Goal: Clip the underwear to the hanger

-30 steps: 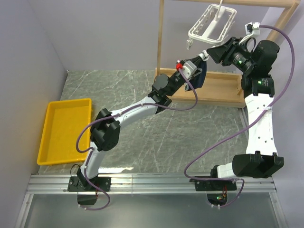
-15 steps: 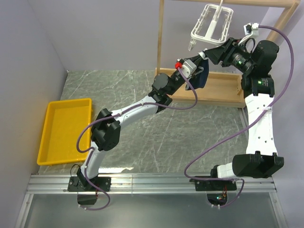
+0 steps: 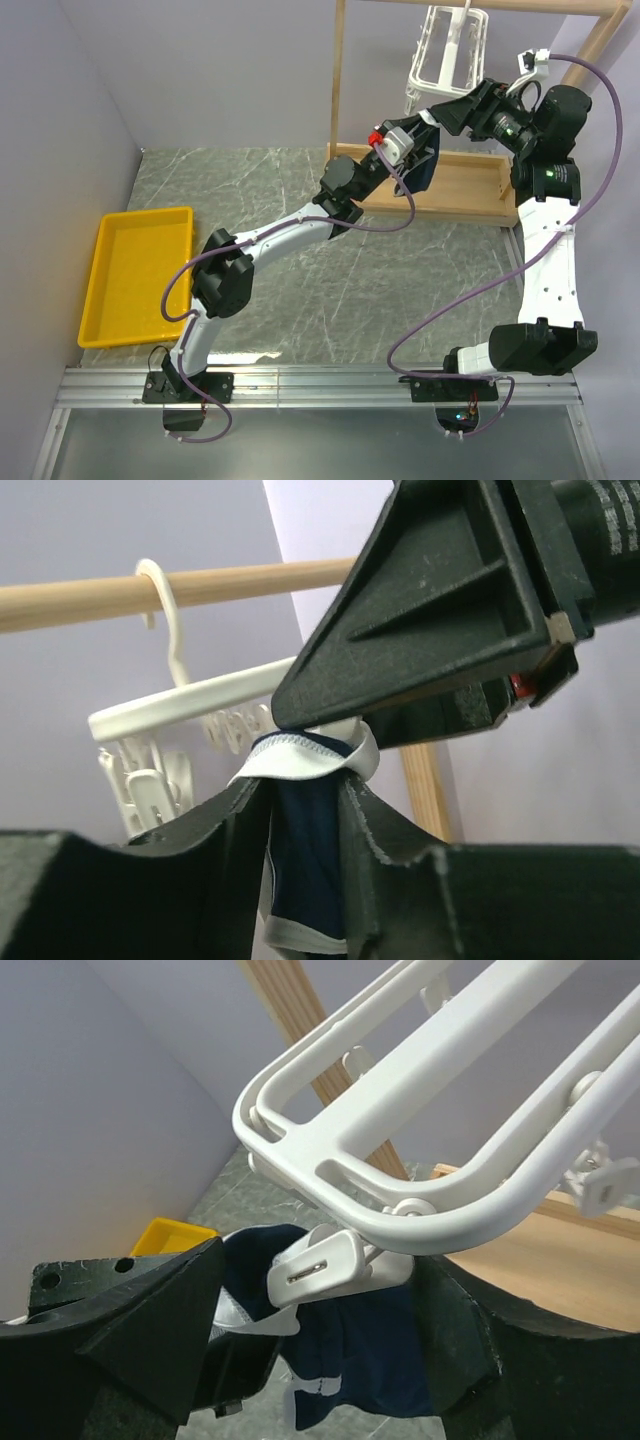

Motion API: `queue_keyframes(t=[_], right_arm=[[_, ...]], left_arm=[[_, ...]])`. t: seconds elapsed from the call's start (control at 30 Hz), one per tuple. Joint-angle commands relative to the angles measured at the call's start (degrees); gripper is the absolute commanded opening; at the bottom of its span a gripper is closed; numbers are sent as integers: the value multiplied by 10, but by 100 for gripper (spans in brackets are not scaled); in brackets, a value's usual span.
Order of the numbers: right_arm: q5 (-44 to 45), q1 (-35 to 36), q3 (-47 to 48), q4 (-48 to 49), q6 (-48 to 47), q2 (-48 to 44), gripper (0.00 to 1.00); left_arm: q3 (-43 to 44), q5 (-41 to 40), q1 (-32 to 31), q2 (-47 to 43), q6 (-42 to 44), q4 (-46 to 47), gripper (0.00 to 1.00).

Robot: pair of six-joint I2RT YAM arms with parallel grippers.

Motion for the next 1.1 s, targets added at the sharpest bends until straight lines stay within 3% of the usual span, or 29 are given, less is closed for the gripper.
queue_keyframes(t=[0.0,0.1,0.73,0.77,0.8,0.9,1.07], right_arm=[[3,-13,20,-6,-5,-21,80],[14,-19,20,-19,-19,-25,82],[6,-71,8,-76,-95,-57,84],[2,-75,8,-77,-97,-57,84],[-1,-79,8,-78,-97,-58,84],[-14,-86,6,-78,-98,-61,85],[-27,-88,4,-80,-111,-69,84]], left_arm=[[-16,20,-5,-17,-21,18,38],[-49,41,-6,-34,-24,11,44],[-240,121,-3,-171,-63,-71,59],[-245,128,-1,-187,-65,-82,61],[-252,145,1,-195,-74,-92,77],[-271,177,6,-219,-82,-146,84],[-305,233,26,-254,-117,-176,84]])
